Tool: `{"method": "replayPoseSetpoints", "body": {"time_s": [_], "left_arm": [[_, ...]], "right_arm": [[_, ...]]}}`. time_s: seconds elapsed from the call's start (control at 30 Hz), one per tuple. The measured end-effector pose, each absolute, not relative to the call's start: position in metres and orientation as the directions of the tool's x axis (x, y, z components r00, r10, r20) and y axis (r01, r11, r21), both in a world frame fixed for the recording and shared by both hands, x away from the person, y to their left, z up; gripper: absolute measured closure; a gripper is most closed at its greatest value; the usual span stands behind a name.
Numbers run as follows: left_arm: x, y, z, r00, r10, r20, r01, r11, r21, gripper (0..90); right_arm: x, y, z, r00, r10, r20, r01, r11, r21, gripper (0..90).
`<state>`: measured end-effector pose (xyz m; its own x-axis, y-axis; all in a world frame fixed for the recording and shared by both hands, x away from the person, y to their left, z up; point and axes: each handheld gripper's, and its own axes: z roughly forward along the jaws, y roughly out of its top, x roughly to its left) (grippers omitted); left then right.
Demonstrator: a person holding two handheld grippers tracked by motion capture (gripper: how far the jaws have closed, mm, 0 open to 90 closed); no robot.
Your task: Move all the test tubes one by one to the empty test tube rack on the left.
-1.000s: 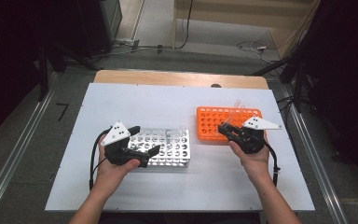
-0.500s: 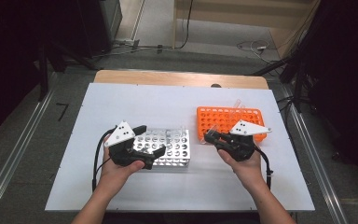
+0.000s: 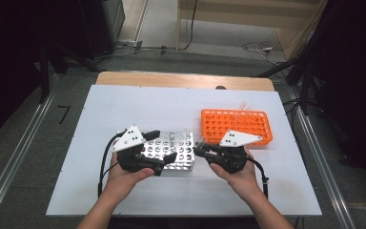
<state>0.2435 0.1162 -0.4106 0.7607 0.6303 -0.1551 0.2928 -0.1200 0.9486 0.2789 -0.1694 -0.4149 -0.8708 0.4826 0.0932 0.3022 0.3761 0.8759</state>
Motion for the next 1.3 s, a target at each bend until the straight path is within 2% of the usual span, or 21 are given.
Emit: {"method": "replayPoseSetpoints", "body": {"time_s": [0.27, 0.7, 1.07, 1.3], "left_arm": [[0.237, 0.099, -0.406, 0.771, 0.624, -0.128, 0.279, -0.15, 0.948, 31.2], [0.232, 0.087, -0.406, 0.842, 0.523, -0.136, 0.252, -0.158, 0.955, 58.4], [0.231, 0.082, -0.409, 0.856, 0.502, -0.122, 0.243, -0.184, 0.952, 72.8], [0.232, 0.083, -0.409, 0.858, 0.5, -0.118, 0.244, -0.194, 0.95, 73.2]], "right_arm": [[0.269, -0.156, -0.415, -0.89, 0.448, 0.087, 0.289, 0.407, 0.867, 73.6], [0.256, -0.136, -0.417, -0.916, 0.395, 0.069, 0.26, 0.456, 0.851, 73.6], [0.252, -0.128, -0.42, -0.926, 0.372, 0.07, 0.257, 0.481, 0.839, 73.6], [0.252, -0.128, -0.42, -0.925, 0.373, 0.071, 0.259, 0.482, 0.837, 73.6]]}}
